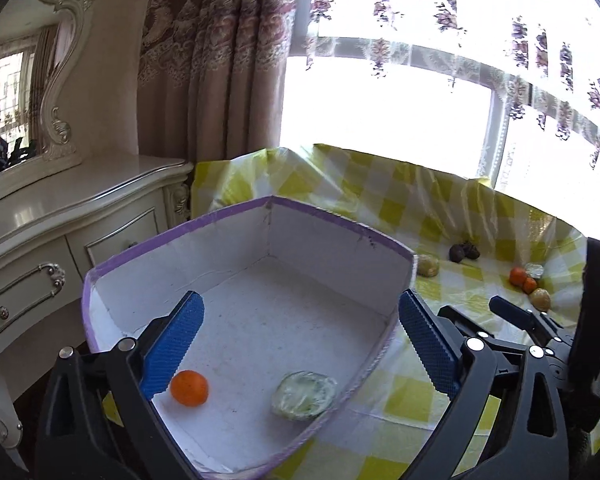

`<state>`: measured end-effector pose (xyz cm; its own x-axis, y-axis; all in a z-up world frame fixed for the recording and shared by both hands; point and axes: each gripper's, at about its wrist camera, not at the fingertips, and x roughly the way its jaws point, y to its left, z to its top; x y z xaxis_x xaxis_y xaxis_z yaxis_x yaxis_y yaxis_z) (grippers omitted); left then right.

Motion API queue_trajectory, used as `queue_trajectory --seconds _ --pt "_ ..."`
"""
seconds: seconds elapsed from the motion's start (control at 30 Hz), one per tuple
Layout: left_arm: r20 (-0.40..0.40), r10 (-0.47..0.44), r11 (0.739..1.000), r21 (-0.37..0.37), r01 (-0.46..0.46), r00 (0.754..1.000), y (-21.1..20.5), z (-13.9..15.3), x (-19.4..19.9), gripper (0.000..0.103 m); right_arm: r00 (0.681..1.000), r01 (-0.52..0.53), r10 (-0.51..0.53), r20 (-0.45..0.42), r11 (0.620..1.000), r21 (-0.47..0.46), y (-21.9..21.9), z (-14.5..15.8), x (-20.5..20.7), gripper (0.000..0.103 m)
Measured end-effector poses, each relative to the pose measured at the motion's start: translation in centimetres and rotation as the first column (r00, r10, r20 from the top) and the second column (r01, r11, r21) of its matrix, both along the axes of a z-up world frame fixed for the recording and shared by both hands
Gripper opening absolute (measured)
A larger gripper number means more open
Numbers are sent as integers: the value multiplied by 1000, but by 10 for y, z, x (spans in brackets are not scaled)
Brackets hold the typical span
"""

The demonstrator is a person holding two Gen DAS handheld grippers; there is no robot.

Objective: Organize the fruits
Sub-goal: 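Move both open grippers back over the remaining fruit on the cloth, then grasp the wrapped grapefruit with the right gripper while the left gripper grasps the wrapped yellow fruit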

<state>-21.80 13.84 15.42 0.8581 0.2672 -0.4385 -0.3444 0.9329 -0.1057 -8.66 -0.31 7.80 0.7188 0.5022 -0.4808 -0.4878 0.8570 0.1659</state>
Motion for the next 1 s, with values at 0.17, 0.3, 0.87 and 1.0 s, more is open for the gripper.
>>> queue_trajectory --seconds 0.17,0.3,0.87,1.0 --pt "3 -310 951 17 309 951 -74 -7 47 98 957 272 -275 -94 961 -51 -87 -37 26 95" --pt "-74 -444 896 -48 442 893 -117 -47 115 98 873 453 -466 -146 884 -116 -153 -64 49 95" --pt "-242 -453 872 -318 371 858 -116 -128 240 98 688 620 -681 -251 731 -285 -260 -74 238 95" --pt "-270 -460 867 -343 362 846 -116 -133 245 98 708 597 -671 -220 736 -321 -250 -74 241 80"
